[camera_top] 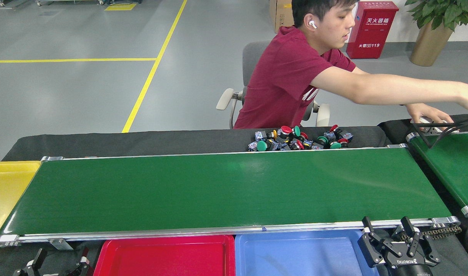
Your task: Pick switch part from conveyor to tray
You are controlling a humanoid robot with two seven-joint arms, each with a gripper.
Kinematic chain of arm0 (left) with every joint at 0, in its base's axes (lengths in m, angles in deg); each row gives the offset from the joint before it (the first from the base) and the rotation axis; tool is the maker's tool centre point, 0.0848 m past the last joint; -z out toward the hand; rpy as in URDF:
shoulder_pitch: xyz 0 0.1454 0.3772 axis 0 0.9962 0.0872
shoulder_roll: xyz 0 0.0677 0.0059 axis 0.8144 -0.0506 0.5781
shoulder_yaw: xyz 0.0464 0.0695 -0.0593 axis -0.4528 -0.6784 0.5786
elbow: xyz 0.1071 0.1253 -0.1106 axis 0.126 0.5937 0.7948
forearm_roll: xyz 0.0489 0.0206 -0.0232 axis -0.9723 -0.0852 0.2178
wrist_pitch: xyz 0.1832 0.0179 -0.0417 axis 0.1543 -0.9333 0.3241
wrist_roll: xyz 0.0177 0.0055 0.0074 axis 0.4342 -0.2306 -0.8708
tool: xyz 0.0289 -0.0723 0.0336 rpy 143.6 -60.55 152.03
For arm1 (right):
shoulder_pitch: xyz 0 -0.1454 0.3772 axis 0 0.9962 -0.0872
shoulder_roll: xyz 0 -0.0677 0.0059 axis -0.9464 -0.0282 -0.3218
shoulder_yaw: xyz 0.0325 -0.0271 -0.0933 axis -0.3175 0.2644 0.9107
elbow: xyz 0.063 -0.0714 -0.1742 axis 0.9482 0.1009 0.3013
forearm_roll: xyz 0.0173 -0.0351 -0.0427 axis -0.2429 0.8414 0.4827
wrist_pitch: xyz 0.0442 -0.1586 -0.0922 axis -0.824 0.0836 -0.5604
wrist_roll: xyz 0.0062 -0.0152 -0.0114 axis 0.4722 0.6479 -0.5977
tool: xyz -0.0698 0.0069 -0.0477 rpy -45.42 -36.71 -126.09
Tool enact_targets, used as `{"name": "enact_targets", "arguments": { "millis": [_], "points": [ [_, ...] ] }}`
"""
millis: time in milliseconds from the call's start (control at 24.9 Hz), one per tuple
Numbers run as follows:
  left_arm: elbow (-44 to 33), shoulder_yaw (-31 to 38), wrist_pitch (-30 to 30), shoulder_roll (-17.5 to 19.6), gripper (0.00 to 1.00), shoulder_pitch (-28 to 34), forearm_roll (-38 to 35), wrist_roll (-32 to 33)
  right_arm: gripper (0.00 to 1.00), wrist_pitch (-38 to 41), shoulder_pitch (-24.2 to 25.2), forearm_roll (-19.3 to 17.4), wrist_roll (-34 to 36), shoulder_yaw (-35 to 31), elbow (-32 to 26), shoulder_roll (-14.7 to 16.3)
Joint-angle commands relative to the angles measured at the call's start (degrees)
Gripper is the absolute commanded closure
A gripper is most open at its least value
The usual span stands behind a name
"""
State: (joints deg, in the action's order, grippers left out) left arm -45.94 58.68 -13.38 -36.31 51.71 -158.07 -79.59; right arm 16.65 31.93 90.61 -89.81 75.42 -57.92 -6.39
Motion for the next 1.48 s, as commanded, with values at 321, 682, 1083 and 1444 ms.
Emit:
{"name": "enact_targets", "arguments": {
  "millis": [321, 682, 1083, 1444],
  "points": [
    [-1.0, -0.7, 0.4, -0.5, 0.00, 1.5, 0.4, -0.7, 0.01, 0.1, -0.1, 0.1, 0.4, -0.1, -0.9, 0.0],
    [-1.1, -2.0, 0.5, -0.3, 0.00, 1.2, 0.6, -0.7, 0.01, 0.1, -0.1, 0.1, 0.4, -0.1, -0.9, -0.1],
    [-1.4, -1.9, 0.5, -0.5, 0.00, 1.2, 0.9, -0.7, 0.01, 0.1, -0.1, 0.1, 0.5, -0.1, -1.0, -0.1],
    [-2.3, -1.7, 0.2, -0.6, 0.00, 1.3, 0.9, -0.7, 0.01, 0.0, -0.1, 0.1, 0.8, -0.1, -1.0, -0.1]
  ]
}}
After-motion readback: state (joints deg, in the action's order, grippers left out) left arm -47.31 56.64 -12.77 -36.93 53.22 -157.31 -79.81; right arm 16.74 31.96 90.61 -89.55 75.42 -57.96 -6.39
